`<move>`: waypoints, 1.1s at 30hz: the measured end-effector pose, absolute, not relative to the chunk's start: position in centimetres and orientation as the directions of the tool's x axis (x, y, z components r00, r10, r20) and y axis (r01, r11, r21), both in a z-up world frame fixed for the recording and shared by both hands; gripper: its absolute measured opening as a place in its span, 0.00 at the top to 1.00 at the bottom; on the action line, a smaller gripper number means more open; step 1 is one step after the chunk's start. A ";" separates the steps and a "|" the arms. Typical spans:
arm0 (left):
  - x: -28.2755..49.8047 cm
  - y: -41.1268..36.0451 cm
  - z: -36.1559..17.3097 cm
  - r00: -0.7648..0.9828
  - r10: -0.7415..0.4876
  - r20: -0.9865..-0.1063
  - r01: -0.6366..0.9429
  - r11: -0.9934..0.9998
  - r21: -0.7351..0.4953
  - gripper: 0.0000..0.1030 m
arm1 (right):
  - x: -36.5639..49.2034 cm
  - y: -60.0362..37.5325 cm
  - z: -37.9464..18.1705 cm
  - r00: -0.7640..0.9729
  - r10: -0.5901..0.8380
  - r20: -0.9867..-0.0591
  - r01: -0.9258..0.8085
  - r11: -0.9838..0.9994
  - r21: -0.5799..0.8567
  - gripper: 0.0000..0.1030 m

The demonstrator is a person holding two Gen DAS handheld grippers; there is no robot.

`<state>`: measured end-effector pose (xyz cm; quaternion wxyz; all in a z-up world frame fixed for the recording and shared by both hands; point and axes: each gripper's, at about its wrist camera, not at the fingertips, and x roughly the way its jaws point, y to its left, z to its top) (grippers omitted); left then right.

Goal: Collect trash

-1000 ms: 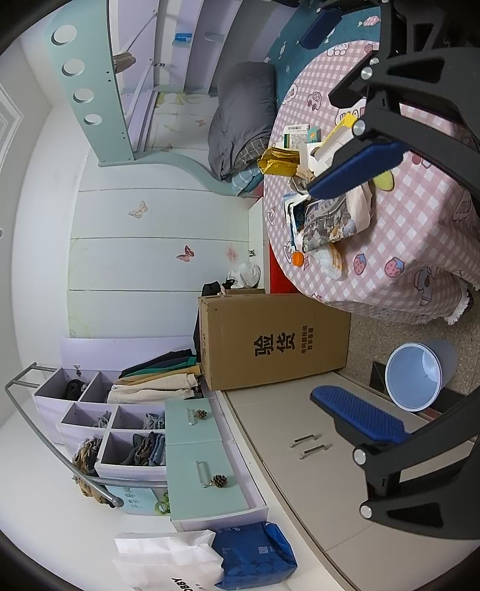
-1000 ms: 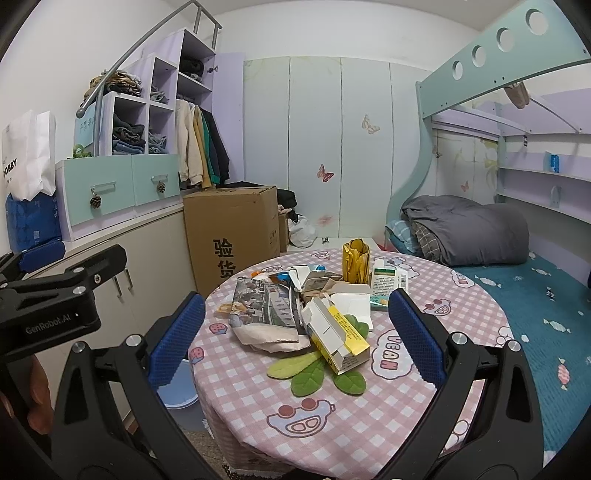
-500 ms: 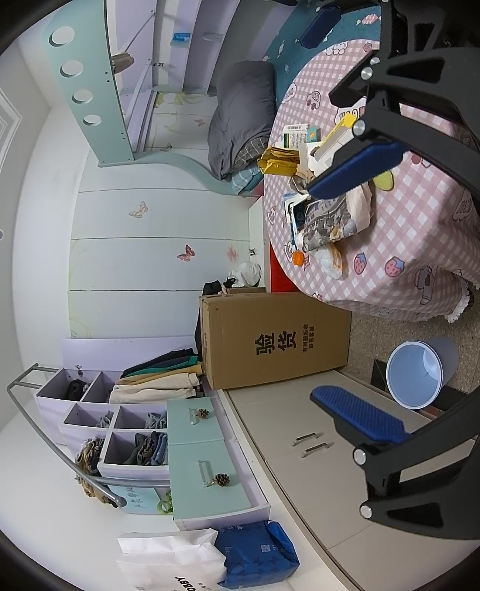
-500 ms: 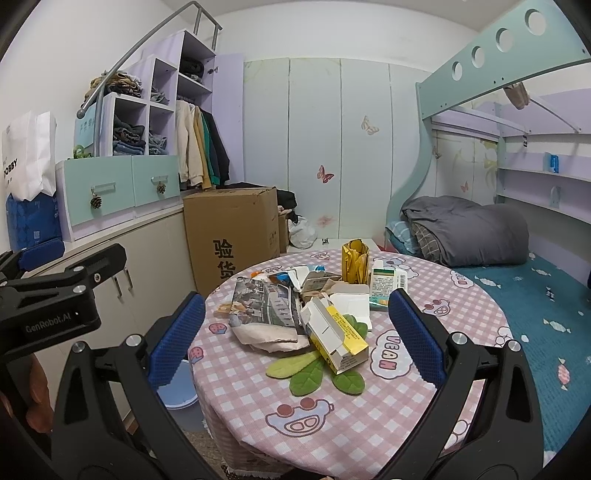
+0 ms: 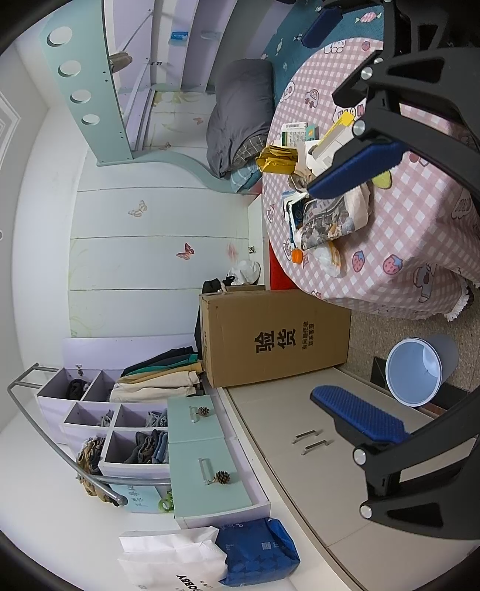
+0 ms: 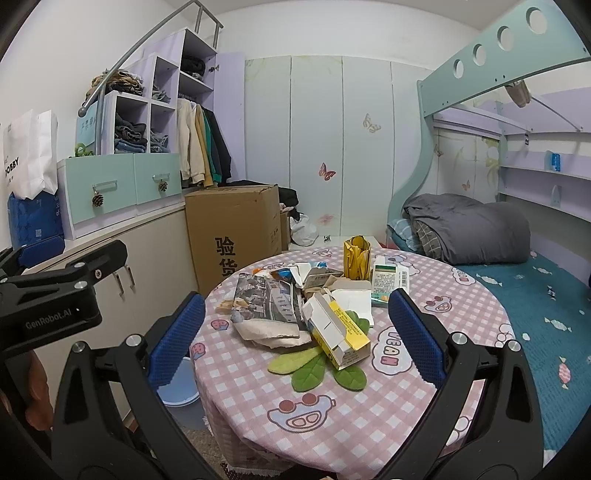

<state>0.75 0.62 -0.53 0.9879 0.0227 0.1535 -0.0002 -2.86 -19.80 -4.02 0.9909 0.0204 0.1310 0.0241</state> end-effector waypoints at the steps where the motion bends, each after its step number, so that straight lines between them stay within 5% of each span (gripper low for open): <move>1: 0.8 0.5 -0.6 0.953 0.006 -0.303 0.007 0.999 0.045 0.04 | -2.9 -19.8 -4.1 0.965 0.053 -0.258 -0.042 0.998 0.047 0.06; 33: 0.3 0.2 -0.6 0.949 0.031 -0.313 -0.009 0.997 0.072 0.04 | -3.2 -20.0 -4.5 0.960 0.061 -0.272 -0.049 0.998 0.051 0.06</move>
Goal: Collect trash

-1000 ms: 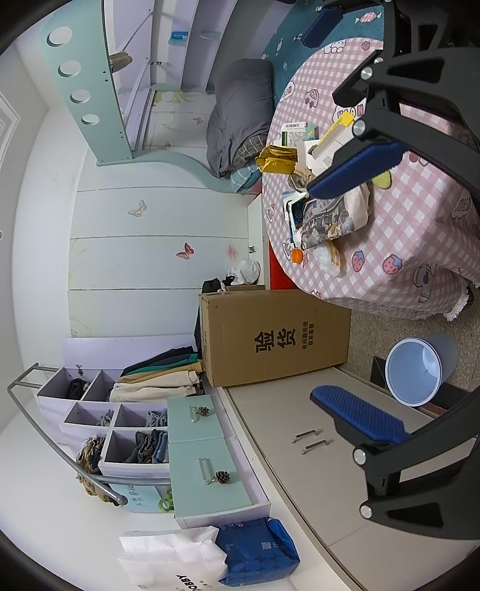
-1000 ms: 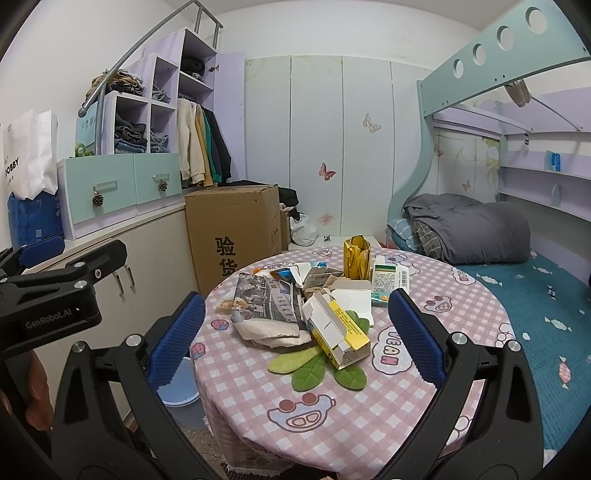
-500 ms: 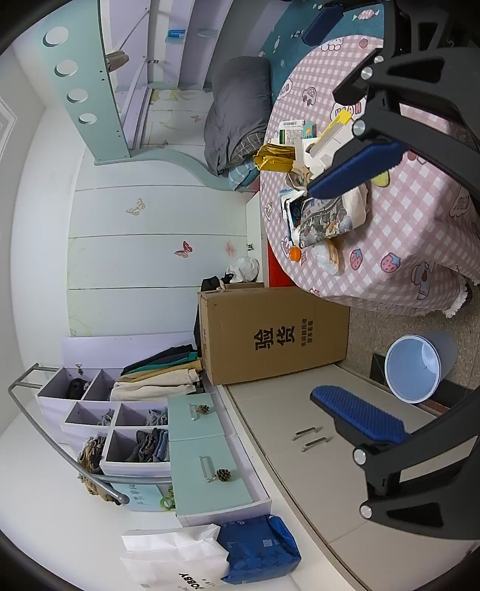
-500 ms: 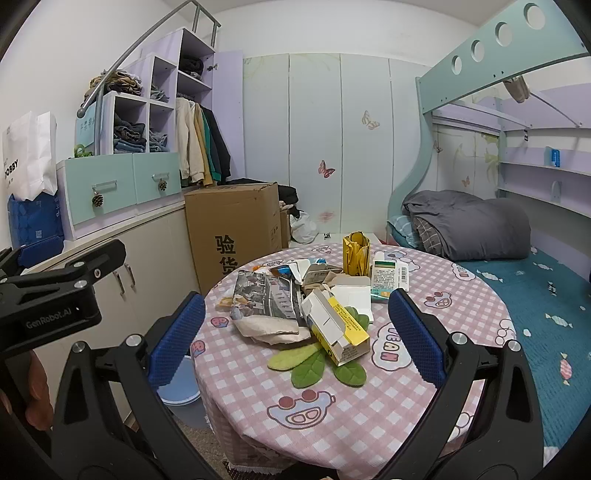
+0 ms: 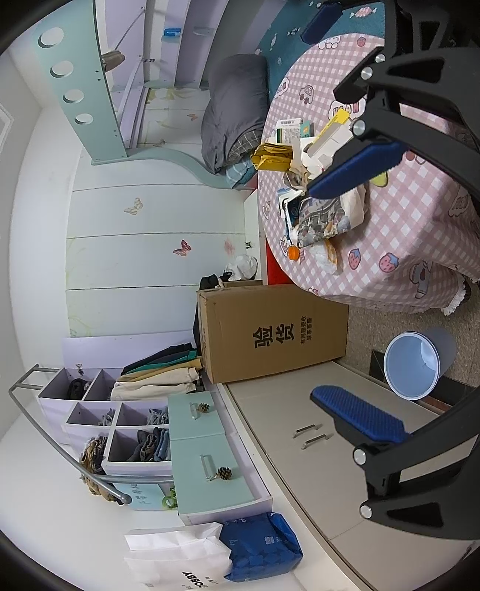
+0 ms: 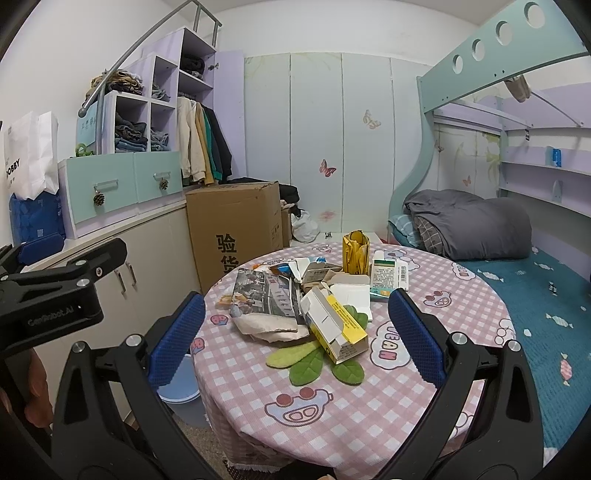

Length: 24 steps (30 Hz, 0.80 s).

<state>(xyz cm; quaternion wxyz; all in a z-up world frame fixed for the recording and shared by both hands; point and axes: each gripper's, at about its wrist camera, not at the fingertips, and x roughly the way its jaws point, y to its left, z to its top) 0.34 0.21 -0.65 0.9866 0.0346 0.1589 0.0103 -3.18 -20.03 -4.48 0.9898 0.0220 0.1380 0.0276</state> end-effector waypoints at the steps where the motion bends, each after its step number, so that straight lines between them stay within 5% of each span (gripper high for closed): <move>1: 0.3 0.1 -0.7 0.948 0.032 -0.315 -0.009 0.997 0.073 0.04 | -3.2 -20.1 -4.6 0.960 0.062 -0.273 -0.049 0.997 0.053 0.06; 24: 8.2 -10.6 -6.6 0.805 -0.124 -0.580 0.181 0.983 0.041 0.04 | 1.6 -31.3 -9.5 0.881 -0.060 -0.470 0.176 0.962 0.208 0.06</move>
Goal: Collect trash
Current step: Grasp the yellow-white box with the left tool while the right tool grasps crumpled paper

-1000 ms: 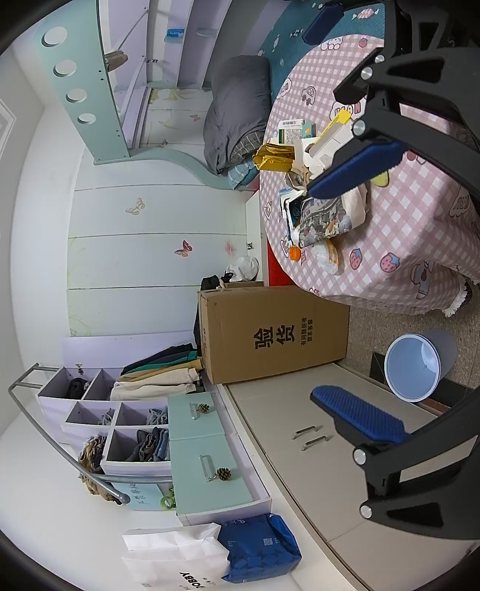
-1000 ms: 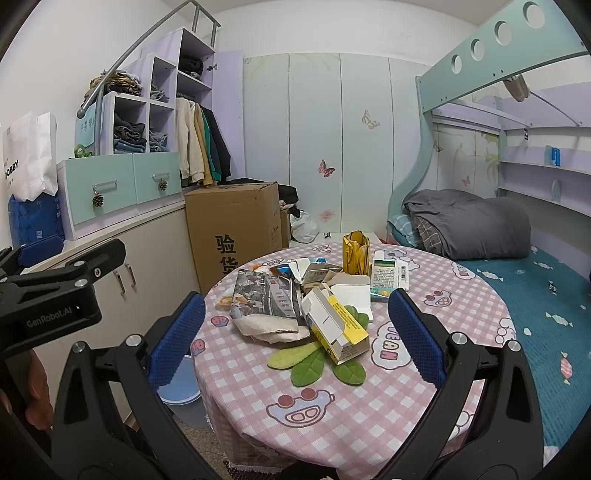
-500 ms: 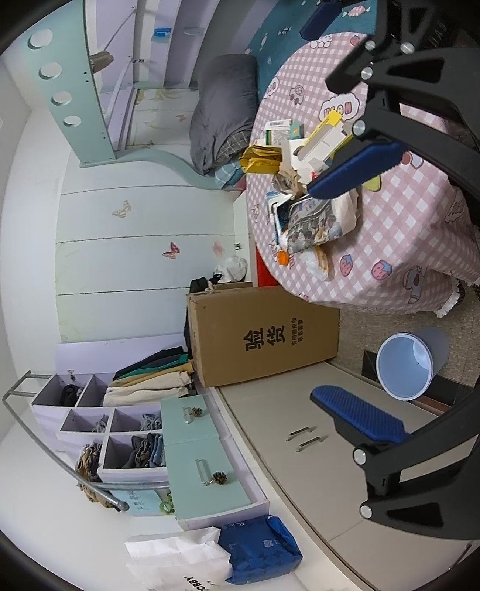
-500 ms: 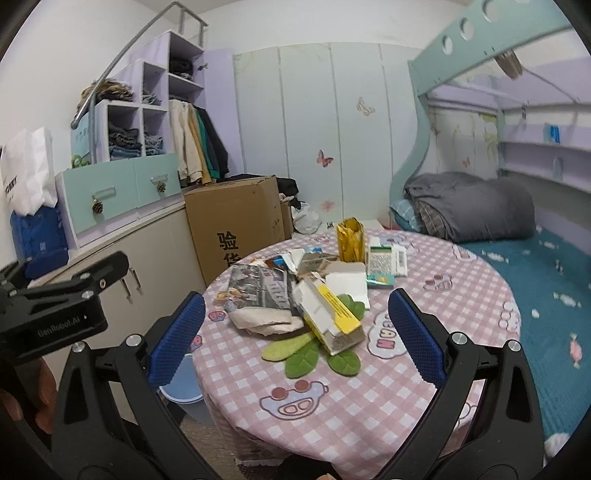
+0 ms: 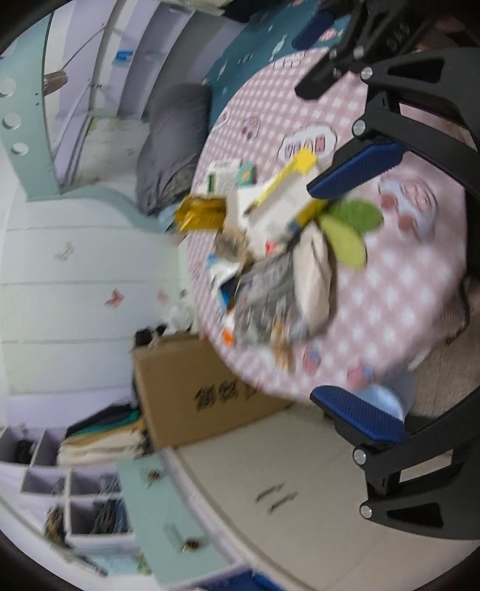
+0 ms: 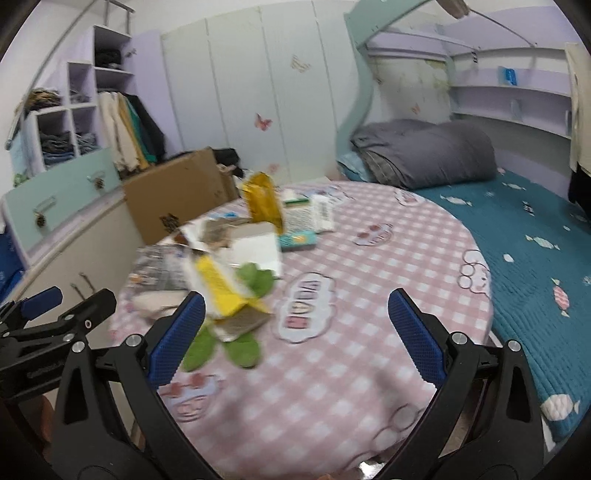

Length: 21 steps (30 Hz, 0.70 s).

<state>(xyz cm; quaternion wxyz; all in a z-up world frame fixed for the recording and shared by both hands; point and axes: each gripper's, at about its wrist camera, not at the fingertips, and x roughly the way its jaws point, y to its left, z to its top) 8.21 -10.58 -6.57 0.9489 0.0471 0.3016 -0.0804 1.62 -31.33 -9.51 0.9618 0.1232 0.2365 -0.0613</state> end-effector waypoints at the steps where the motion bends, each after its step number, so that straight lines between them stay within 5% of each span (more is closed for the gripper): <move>1: 8.6 -11.0 -6.8 0.799 -0.131 -0.586 0.186 0.982 0.034 0.04 | 2.1 -32.0 -10.0 0.872 -0.072 -0.483 0.191 0.961 0.202 0.06; 16: 15.5 -18.2 -9.8 0.711 -0.099 -0.696 0.147 0.989 0.010 0.06 | 6.4 -37.3 -11.2 0.836 -0.124 -0.534 0.236 0.961 0.145 0.06; 21: 16.0 -18.2 -10.7 0.661 -0.162 -0.733 0.200 0.979 -0.037 0.42 | 7.2 -36.7 -11.4 0.834 -0.100 -0.543 0.209 0.968 0.143 0.06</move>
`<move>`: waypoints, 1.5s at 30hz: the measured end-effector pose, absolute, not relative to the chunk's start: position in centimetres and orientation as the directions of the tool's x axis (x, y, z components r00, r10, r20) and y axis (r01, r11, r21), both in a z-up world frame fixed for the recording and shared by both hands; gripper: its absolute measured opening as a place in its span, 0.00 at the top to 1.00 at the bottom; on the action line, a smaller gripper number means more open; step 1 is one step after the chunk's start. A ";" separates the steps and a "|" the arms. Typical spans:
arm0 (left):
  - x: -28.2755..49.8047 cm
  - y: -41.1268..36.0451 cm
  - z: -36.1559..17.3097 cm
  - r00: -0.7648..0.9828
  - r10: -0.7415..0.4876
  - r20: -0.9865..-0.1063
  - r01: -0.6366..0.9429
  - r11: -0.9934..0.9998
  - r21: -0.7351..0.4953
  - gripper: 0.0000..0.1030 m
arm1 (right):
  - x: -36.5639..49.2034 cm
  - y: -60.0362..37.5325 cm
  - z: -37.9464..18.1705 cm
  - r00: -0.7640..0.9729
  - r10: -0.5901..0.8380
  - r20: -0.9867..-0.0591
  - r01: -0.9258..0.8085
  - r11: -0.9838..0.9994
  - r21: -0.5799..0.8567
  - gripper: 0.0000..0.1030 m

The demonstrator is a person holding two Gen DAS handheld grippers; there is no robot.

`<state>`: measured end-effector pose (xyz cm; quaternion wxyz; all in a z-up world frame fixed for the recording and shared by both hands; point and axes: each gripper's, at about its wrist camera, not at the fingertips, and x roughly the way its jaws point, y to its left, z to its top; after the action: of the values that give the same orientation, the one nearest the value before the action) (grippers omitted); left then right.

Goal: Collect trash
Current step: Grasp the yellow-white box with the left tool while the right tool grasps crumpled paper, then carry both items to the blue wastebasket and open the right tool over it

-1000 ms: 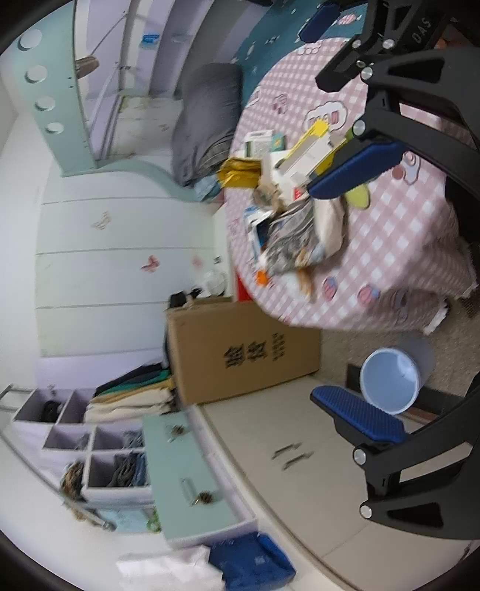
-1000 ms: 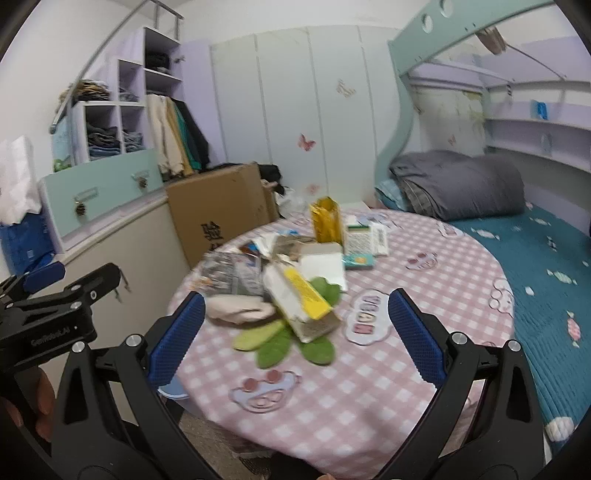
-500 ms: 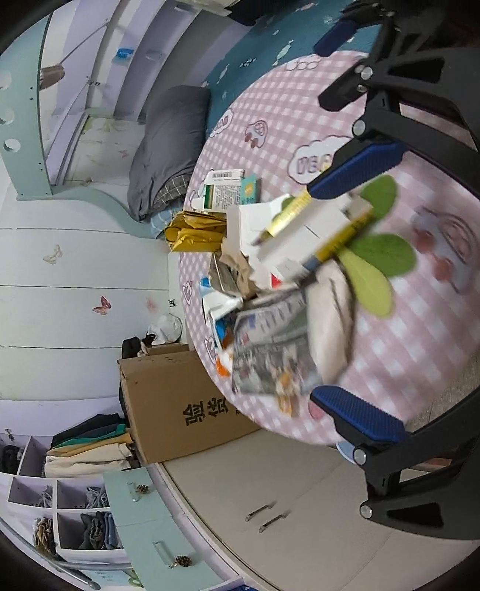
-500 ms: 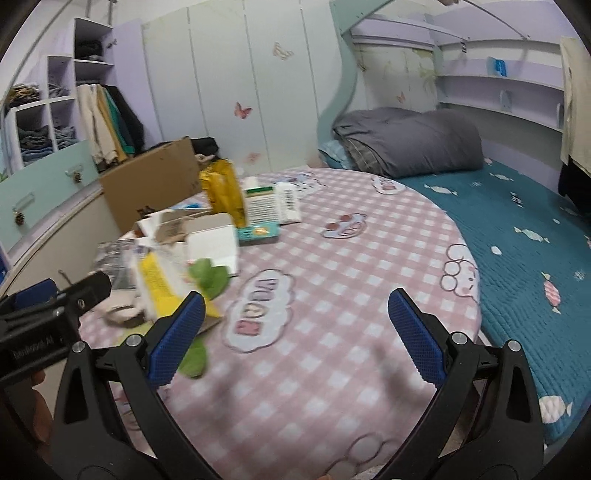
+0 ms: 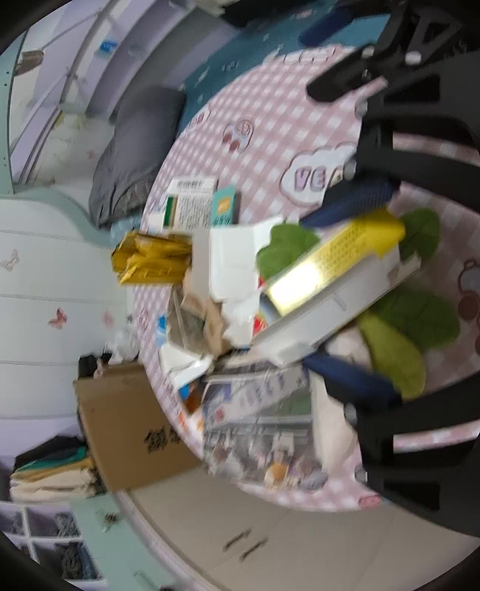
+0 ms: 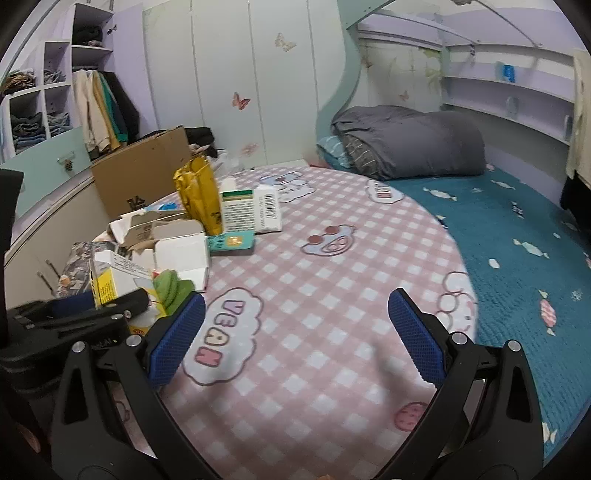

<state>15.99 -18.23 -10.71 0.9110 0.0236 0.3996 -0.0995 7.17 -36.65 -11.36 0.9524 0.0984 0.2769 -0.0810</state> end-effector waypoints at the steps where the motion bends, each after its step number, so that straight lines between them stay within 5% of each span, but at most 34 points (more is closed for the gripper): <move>1: 15.9 -18.1 -10.6 0.666 -0.176 -0.725 0.206 0.977 -0.048 0.54 | 7.3 -36.5 -11.4 0.833 -0.093 -0.546 0.204 0.968 0.146 0.06; 12: 12.9 -11.0 -6.3 0.741 -0.329 -0.585 0.254 0.944 -0.209 0.65 | 8.5 -32.6 -9.8 0.844 0.038 -0.535 0.080 0.977 0.197 0.06; 23: 12.2 2.4 -5.7 0.809 -0.124 -0.575 0.010 0.980 -0.197 0.65 | 12.4 -18.9 -9.6 0.781 0.208 -0.589 -0.195 0.977 0.087 0.06; 30: 12.5 6.1 -8.1 0.780 -0.095 -0.618 -0.043 0.978 -0.204 0.64 | 16.1 -12.2 -11.6 0.751 0.115 -0.650 -0.213 0.974 -0.073 0.07; 33: 12.9 6.8 -8.7 0.767 -0.097 -0.634 -0.043 0.979 -0.201 0.64 | 17.3 -11.9 -12.4 0.715 0.097 -0.692 -0.190 0.980 -0.060 0.35; 35: 12.8 7.1 -8.9 0.765 -0.106 -0.636 -0.034 0.978 -0.204 0.64 | 17.7 -12.0 -12.6 0.706 0.080 -0.704 -0.175 0.983 -0.064 0.39; 39: 13.0 7.3 -9.2 0.765 -0.119 -0.633 -0.018 0.978 -0.206 0.64 | 16.9 -12.2 -11.5 0.739 0.076 -0.670 -0.167 0.983 -0.072 0.68; 45: 12.8 7.4 -8.7 0.766 -0.154 -0.625 0.001 0.972 -0.237 0.64 | 14.8 -14.2 -8.6 0.801 0.097 -0.591 -0.135 0.991 -0.021 0.85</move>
<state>12.81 7.36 -8.69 0.9329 -0.1119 0.3398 -0.0415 14.83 -14.25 -8.56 0.9484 -0.0309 0.3095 0.0613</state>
